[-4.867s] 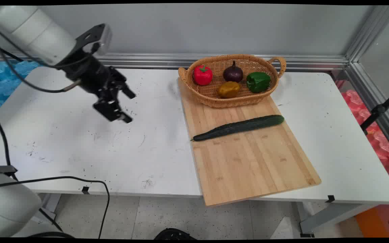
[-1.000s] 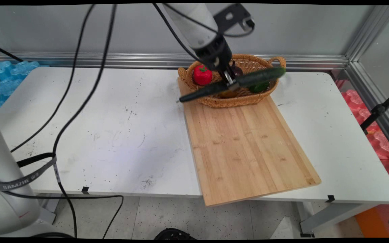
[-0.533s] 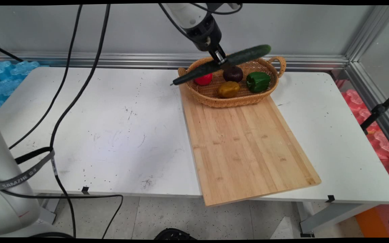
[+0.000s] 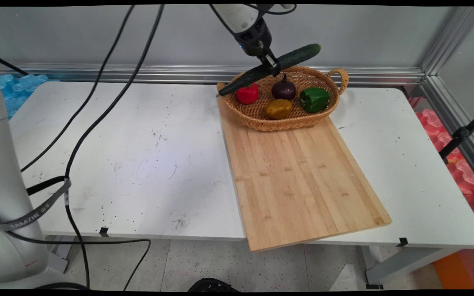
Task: Place the picked object in the vegetable basket
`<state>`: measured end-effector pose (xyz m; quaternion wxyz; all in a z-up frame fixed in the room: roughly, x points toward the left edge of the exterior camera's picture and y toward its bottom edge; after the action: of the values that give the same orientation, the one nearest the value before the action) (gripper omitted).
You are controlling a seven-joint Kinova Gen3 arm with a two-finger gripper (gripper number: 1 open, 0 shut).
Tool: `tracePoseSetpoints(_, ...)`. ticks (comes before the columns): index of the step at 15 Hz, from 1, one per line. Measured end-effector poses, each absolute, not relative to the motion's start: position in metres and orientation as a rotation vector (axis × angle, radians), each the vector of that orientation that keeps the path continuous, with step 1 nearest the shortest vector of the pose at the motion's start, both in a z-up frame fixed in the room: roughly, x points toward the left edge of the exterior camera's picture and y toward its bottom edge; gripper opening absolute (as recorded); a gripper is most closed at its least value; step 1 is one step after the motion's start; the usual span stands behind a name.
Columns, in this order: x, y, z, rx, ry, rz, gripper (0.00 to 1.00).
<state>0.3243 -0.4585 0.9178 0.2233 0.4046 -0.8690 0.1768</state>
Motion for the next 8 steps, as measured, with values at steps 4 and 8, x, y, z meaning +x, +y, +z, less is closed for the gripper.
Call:
tracePoseSetpoints(4,0.321,-0.482,0.909,1.115,-2.404,0.523,0.0)
tracePoseSetpoints(8,0.325,-0.503,0.9,1.056,-2.45,0.565,0.0)
